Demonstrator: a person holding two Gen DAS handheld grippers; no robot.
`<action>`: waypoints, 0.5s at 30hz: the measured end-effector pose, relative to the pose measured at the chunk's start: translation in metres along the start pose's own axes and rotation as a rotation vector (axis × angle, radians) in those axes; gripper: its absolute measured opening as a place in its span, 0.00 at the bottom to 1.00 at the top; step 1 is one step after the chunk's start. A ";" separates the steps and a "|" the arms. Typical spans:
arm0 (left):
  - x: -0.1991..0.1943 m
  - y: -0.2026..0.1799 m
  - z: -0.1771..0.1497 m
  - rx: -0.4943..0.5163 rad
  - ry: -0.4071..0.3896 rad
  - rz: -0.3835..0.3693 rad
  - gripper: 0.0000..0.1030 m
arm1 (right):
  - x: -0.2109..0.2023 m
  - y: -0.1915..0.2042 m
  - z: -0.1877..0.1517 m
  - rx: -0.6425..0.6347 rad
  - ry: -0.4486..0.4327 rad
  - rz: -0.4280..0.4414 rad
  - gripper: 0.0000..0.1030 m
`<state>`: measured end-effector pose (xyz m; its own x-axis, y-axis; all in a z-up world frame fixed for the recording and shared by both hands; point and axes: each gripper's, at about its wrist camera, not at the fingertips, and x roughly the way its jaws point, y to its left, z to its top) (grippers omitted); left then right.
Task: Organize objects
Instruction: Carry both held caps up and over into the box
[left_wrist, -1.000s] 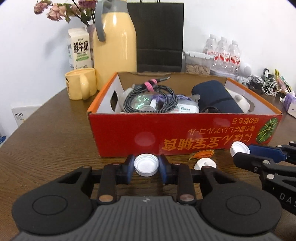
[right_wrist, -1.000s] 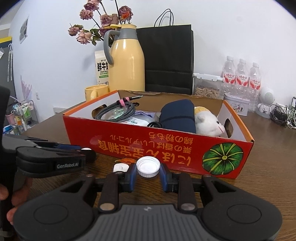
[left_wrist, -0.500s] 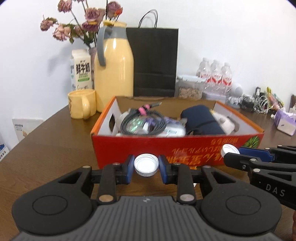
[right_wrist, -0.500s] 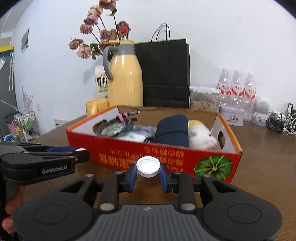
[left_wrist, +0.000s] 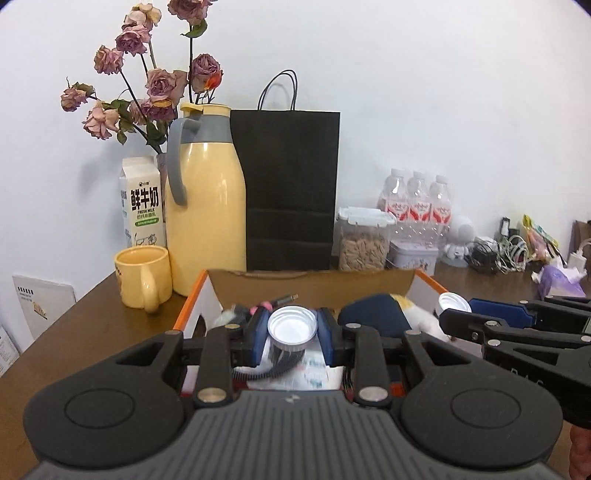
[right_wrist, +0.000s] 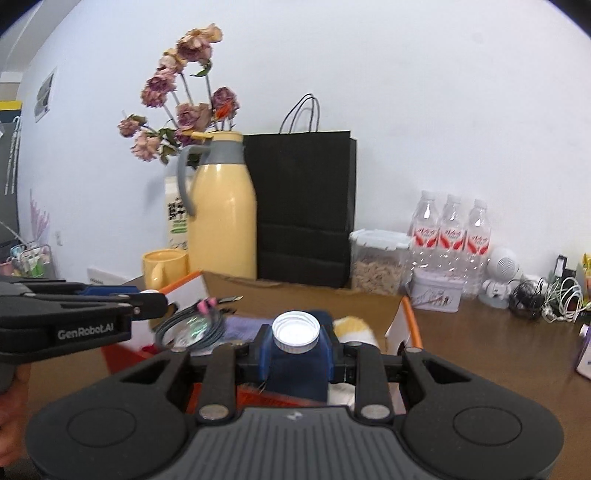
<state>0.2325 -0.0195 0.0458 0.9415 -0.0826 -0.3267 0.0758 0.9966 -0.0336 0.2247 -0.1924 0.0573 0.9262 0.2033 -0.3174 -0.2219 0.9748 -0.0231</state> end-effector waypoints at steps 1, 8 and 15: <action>0.005 0.000 0.003 -0.004 0.002 0.002 0.28 | 0.005 -0.002 0.002 0.003 0.001 -0.005 0.25; 0.045 0.002 0.019 -0.027 0.011 0.029 0.28 | 0.046 -0.013 0.017 0.006 0.027 -0.018 0.25; 0.083 0.008 0.025 -0.062 0.061 0.030 0.28 | 0.081 -0.017 0.028 0.022 0.033 -0.009 0.25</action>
<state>0.3192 -0.0186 0.0420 0.9213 -0.0553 -0.3850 0.0260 0.9964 -0.0809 0.3119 -0.1901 0.0583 0.9175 0.1921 -0.3483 -0.2069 0.9783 -0.0054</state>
